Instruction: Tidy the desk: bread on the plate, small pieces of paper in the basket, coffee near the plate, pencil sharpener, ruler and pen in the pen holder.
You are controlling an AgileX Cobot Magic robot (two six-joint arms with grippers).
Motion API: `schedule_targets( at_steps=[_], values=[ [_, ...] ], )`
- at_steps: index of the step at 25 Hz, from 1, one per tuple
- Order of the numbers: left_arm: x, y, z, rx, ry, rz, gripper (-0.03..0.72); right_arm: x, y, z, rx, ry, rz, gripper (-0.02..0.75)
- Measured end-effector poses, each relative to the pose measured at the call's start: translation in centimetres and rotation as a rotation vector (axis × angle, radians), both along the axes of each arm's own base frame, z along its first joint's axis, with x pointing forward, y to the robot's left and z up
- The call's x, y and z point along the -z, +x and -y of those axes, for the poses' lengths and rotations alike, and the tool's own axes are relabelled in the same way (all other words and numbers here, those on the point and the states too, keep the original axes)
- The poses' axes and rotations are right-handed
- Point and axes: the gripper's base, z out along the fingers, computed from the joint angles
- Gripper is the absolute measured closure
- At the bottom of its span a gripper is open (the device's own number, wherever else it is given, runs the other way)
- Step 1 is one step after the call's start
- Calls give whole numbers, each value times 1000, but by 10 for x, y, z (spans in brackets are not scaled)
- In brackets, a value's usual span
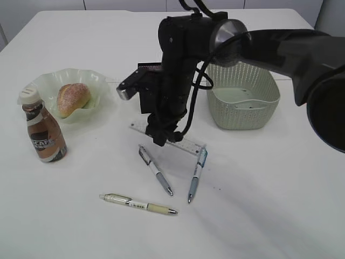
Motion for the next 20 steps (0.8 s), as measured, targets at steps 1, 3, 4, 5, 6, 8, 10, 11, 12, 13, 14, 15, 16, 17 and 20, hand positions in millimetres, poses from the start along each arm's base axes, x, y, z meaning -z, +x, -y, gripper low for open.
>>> schedule_targets(
  at_steps=[1, 3, 4, 5, 6, 8, 10, 11, 12, 13, 14, 15, 16, 17, 20],
  values=[
    [0, 0, 0, 0, 0, 0, 335, -5, 2, -1, 42, 14, 8, 485],
    [0, 0, 0, 0, 0, 0, 335, -15, 5, -2, 144, 34, 23, 485],
    [0, 0, 0, 0, 0, 0, 335, -18, 7, -1, 185, 30, 34, 485],
    [0, 0, 0, 0, 0, 0, 335, -21, 9, 0, 229, 28, 44, 485],
    [0, 0, 0, 0, 0, 0, 335, -25, 11, 1, 294, 25, 56, 485],
    [0, 0, 0, 0, 0, 0, 335, -28, 14, 4, 389, 9, 78, 485],
    [0, 0, 0, 0, 0, 0, 335, -29, 15, 6, 462, 8, 79, 485],
    [0, 0, 0, 0, 0, 0, 335, -30, 15, 6, 483, 12, 78, 485],
    [0, 0, 0, 0, 0, 0, 335, -32, 14, 6, 501, 15, 79, 485],
    [0, 0, 0, 0, 0, 0, 335, -36, 14, 7, 518, 21, 82, 485],
    [0, 0, 0, 0, 0, 0, 335, -40, 13, 7, 534, 28, 83, 485],
    [0, 0, 0, 0, -4, 0, 335, -47, 12, 8, 549, 41, 90, 486],
    [0, 0, 1, 0, -6, -1, 335, -53, 11, 9, 565, 52, 95, 486],
    [0, 0, 1, 0, -8, -1, 335, -62, 9, 10, 582, 68, 103, 486],
    [0, 0, 1, 1, -16, -2, 335, -89, 2, 13, 610, 114, 131, 486]
  ],
)
